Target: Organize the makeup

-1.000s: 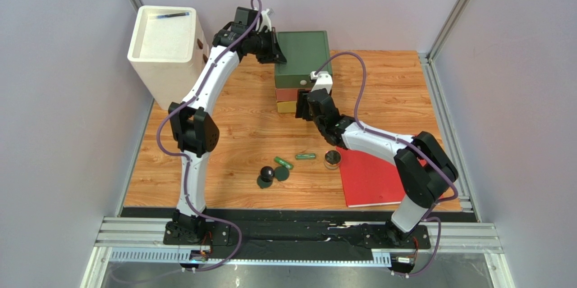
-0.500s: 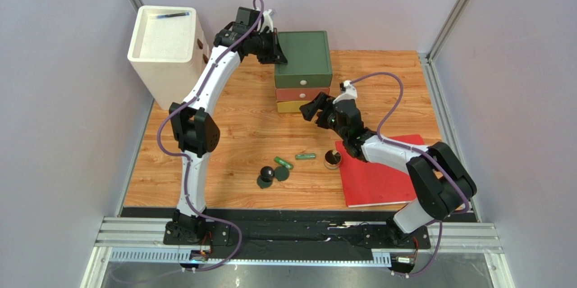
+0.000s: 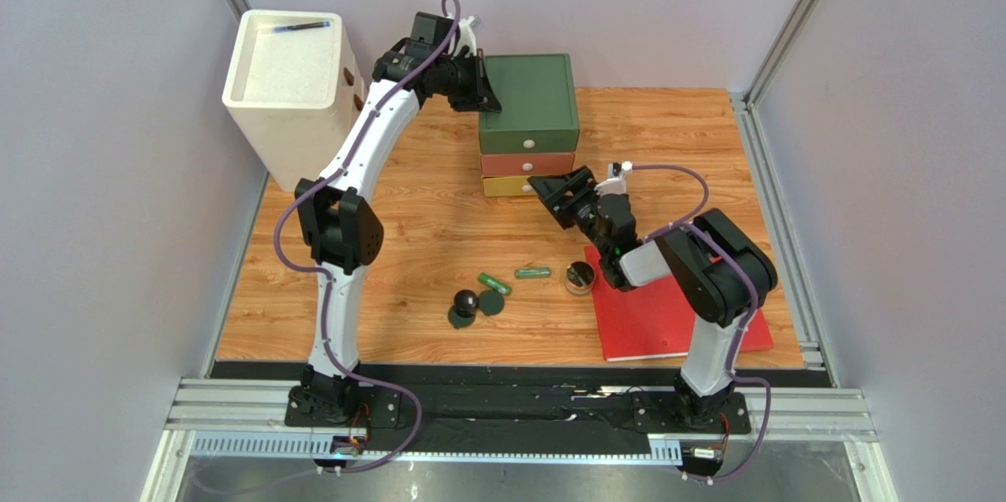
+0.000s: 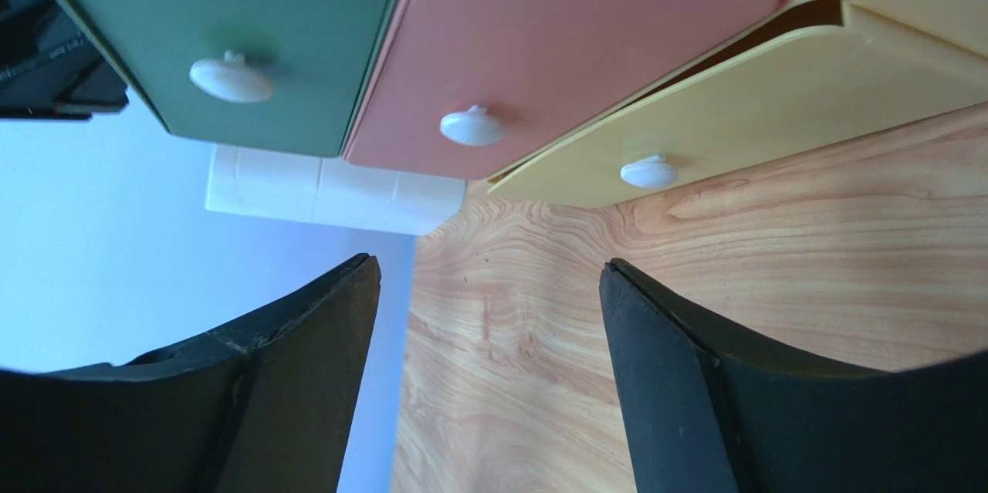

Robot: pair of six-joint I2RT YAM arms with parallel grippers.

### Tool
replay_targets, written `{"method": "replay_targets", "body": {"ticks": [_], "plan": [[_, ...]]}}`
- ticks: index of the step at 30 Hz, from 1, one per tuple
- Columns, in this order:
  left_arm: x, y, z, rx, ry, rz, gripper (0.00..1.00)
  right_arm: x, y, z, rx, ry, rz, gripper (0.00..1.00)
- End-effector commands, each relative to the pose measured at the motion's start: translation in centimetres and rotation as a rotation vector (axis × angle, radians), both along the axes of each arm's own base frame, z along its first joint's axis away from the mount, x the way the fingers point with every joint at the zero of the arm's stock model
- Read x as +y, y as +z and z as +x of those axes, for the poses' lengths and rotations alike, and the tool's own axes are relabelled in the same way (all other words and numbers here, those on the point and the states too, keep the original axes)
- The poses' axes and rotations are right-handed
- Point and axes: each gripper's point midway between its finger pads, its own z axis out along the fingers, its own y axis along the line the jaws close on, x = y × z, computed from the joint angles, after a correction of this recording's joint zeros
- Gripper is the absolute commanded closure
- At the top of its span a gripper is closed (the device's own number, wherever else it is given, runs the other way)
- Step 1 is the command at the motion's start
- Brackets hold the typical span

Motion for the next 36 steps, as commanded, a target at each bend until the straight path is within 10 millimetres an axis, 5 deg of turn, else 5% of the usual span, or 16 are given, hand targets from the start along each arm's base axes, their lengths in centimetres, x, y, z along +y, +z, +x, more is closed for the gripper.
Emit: {"method": "replay_targets", "body": {"ticks": [1,18,36], "plan": [[0.9,-3.7,-1.9,0.118,-0.021,0.092,1.00,0.4,4.9,1.1,-0.140,0.005,0.176,0.27],[1.1,-4.5,-2.2,0.135,-0.034,0.111,1.00,1.0,2.3,4.2,-0.073,-0.024,0.239,0.40],[1.0,-4.5,-2.3,0.133,-0.048,0.111,1.00,1.0,2.6,6.3,-0.062,-0.058,0.260,0.52]]}}
